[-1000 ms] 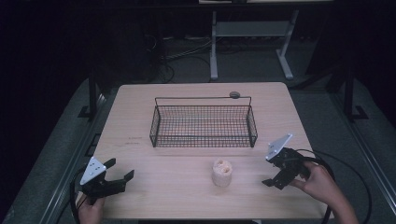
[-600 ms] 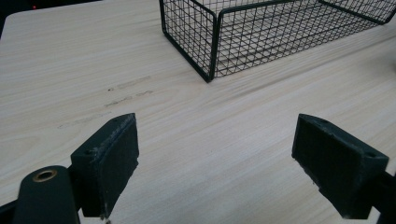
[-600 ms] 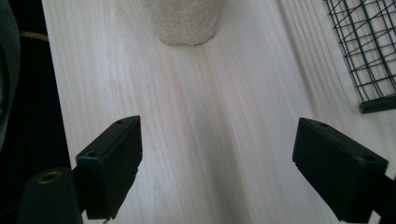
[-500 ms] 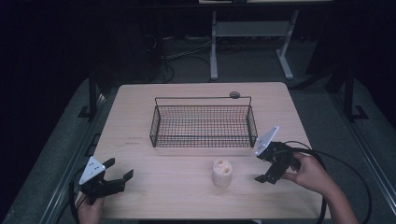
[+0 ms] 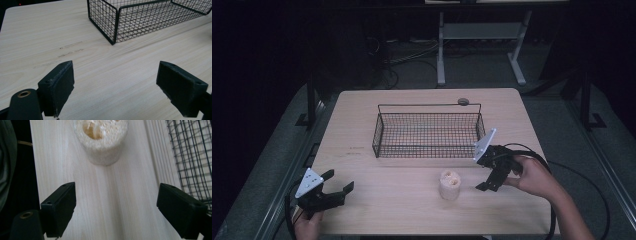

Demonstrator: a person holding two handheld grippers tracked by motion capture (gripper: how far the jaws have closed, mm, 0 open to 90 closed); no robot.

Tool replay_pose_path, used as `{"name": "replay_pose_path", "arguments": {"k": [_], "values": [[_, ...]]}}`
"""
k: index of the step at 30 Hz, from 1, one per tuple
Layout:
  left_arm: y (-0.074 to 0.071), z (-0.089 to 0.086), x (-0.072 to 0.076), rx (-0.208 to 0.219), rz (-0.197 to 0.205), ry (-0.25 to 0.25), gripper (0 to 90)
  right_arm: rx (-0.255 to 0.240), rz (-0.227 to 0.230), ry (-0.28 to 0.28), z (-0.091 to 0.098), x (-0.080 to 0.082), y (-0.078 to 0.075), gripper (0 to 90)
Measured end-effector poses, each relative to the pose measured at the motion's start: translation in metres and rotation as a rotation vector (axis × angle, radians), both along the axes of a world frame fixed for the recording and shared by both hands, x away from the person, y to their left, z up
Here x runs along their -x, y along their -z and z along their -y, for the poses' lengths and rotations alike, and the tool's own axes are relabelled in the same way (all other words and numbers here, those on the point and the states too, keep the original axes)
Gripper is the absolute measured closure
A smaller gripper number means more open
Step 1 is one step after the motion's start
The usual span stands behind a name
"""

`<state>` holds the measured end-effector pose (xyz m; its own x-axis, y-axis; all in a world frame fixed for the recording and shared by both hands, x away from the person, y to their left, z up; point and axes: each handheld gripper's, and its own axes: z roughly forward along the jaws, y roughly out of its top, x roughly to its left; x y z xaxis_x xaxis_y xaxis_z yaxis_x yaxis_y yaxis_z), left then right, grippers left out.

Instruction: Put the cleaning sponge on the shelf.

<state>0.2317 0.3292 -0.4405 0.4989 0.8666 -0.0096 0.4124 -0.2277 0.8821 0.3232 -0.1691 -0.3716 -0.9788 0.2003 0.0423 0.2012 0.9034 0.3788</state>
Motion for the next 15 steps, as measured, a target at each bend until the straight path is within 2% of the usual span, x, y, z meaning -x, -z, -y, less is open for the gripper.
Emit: {"name": "replay_pose_path", "arguments": {"k": [15], "values": [[-0.001,-0.001,0.001,0.005,0.004,0.0,13.9,0.022,-0.01,-0.066,-0.032,-0.004,-0.004,15.4]]}}
